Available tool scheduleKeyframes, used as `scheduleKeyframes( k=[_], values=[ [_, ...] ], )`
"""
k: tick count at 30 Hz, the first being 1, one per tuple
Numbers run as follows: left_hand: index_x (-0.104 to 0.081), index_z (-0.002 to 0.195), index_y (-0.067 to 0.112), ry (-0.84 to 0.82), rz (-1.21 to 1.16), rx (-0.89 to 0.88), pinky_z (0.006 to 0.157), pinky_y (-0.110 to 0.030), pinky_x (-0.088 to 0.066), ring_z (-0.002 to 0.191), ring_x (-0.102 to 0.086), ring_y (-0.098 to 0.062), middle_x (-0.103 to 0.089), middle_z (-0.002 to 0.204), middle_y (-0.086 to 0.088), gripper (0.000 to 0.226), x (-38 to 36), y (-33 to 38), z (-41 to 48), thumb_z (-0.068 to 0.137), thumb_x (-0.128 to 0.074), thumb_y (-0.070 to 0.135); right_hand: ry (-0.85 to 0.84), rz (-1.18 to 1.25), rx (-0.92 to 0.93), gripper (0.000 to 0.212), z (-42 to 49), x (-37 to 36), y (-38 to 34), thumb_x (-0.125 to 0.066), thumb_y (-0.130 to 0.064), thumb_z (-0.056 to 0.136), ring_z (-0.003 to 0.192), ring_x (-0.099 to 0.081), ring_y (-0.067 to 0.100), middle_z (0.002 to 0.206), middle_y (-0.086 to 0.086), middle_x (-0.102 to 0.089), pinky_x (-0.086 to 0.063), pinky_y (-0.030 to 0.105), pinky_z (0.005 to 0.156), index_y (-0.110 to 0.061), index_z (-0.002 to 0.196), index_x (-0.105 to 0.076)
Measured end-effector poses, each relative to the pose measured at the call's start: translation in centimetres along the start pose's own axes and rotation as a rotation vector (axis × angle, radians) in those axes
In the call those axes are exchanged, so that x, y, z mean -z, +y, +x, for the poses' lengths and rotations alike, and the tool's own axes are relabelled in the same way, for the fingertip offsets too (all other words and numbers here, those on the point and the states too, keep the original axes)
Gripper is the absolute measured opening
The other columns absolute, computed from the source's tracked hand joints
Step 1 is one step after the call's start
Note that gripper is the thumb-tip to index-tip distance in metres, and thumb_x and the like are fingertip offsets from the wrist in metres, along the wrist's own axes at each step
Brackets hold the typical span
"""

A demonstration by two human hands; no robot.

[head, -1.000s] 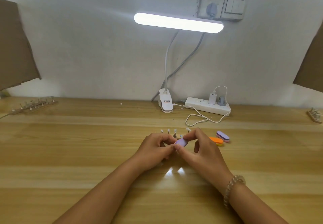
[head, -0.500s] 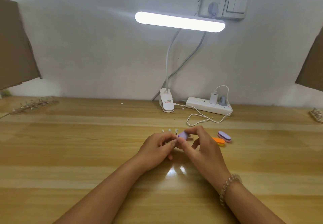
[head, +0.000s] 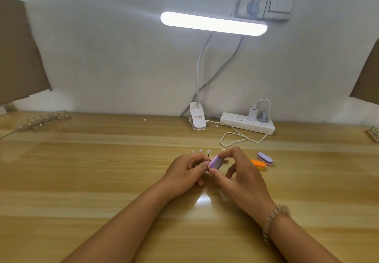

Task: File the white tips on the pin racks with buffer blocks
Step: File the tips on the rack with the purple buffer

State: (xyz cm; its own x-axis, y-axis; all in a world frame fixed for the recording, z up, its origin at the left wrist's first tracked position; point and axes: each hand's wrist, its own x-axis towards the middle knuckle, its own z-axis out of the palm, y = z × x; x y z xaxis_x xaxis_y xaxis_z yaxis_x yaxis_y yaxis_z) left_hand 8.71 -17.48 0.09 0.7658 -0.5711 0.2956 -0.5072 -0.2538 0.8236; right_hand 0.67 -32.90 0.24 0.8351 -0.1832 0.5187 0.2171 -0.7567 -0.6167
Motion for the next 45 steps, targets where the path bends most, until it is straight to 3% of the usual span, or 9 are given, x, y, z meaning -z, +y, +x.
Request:
scheduleKeyframes(
  k=[4,9,13,20,29,33,37,41,45],
  values=[
    [-0.073,0.1,0.015,0.013,-0.104,0.014,0.064,-0.024,-0.047,0.05,-0.055,-0.011,-0.075,0.091,0.004,0.019,-0.1,0.1,0.1,0.101,-0.054,0.015,0.148,-0.015,-0.062,0.032,0.5,0.2,0.3,-0.075,-0.032,0.081,0.068,-0.059,0.006,0.095,-0.022,-0.06,-0.053,0.039,0.067,-0.032,0.101,-0.049],
    [-0.07,0.085,0.032,0.014,-0.081,0.01,0.058,-0.022,-0.042,0.048,-0.051,-0.01,-0.064,0.069,0.016,0.027,0.0,-0.1,0.0,0.1,-0.055,0.015,0.086,-0.137,0.109,0.035,-0.1,-0.3,-0.3,-0.072,-0.037,0.08,0.068,-0.056,-0.001,0.098,-0.033,-0.049,-0.044,0.023,0.054,-0.034,0.105,-0.049],
    [-0.073,0.096,0.028,-0.006,-0.072,0.026,0.052,-0.021,-0.043,0.057,-0.054,-0.013,-0.075,0.085,0.01,0.022,-0.1,-0.1,0.0,0.101,-0.054,0.019,0.125,-0.141,0.022,0.033,0.4,-0.4,0.1,-0.069,-0.044,0.08,0.068,-0.055,-0.002,0.096,-0.026,-0.053,-0.047,0.027,0.054,-0.034,0.104,-0.048],
    [-0.067,0.081,0.039,-0.032,0.032,0.002,0.058,-0.025,-0.043,0.052,-0.052,-0.008,-0.066,0.071,0.019,0.028,-0.1,-0.2,0.2,0.101,-0.054,0.023,0.093,-0.051,-0.046,0.029,0.6,-0.4,0.4,-0.071,-0.042,0.081,0.069,-0.058,0.004,0.093,-0.026,-0.057,-0.052,0.036,0.066,-0.032,0.1,-0.052],
    [-0.073,0.098,0.022,-0.022,-0.05,0.015,0.06,-0.029,-0.046,0.077,-0.065,-0.038,-0.075,0.087,0.007,0.02,-0.2,-0.1,0.2,0.102,-0.054,0.019,0.125,0.071,-0.095,0.028,1.0,0.1,0.6,-0.075,-0.032,0.082,0.068,-0.059,0.007,0.093,-0.019,-0.064,-0.053,0.039,0.071,-0.03,0.099,-0.053],
    [-0.07,0.086,0.034,-0.003,-0.042,-0.015,0.06,-0.026,-0.044,0.055,-0.056,-0.016,-0.067,0.072,0.018,0.027,-0.1,-0.4,0.3,0.1,-0.054,0.018,0.042,0.055,-0.01,0.03,0.1,-0.2,-0.1,-0.074,-0.039,0.079,0.072,-0.06,0.006,0.094,-0.024,-0.06,-0.053,0.035,0.064,-0.033,0.098,-0.052],
    [-0.073,0.094,0.026,-0.007,-0.088,0.0,0.06,-0.028,-0.045,0.07,-0.065,-0.033,-0.074,0.086,0.007,0.021,-0.3,-0.6,0.4,0.101,-0.055,0.017,0.129,0.058,-0.114,0.028,0.9,0.1,0.4,-0.074,-0.035,0.081,0.073,-0.06,0.005,0.091,-0.021,-0.063,-0.054,0.039,0.072,-0.03,0.098,-0.053],
    [-0.069,0.086,0.031,-0.007,-0.039,-0.023,0.061,-0.027,-0.045,0.056,-0.057,-0.014,-0.067,0.072,0.015,0.026,-0.2,-0.8,0.3,0.099,-0.055,0.014,0.052,0.019,0.008,0.031,0.2,-0.1,-0.1,-0.068,-0.047,0.077,0.078,-0.059,0.003,0.093,-0.022,-0.059,-0.053,0.032,0.064,-0.033,0.098,-0.052],
    [-0.074,0.098,0.017,0.009,-0.074,-0.003,0.063,-0.031,-0.05,0.065,-0.065,-0.028,-0.075,0.089,0.003,0.017,-0.3,-0.8,0.4,0.099,-0.057,0.015,0.126,0.002,-0.089,0.031,0.9,0.1,0.3,-0.073,-0.038,0.081,0.08,-0.059,0.002,0.093,-0.02,-0.061,-0.053,0.038,0.072,-0.028,0.102,-0.052]
  ],
)
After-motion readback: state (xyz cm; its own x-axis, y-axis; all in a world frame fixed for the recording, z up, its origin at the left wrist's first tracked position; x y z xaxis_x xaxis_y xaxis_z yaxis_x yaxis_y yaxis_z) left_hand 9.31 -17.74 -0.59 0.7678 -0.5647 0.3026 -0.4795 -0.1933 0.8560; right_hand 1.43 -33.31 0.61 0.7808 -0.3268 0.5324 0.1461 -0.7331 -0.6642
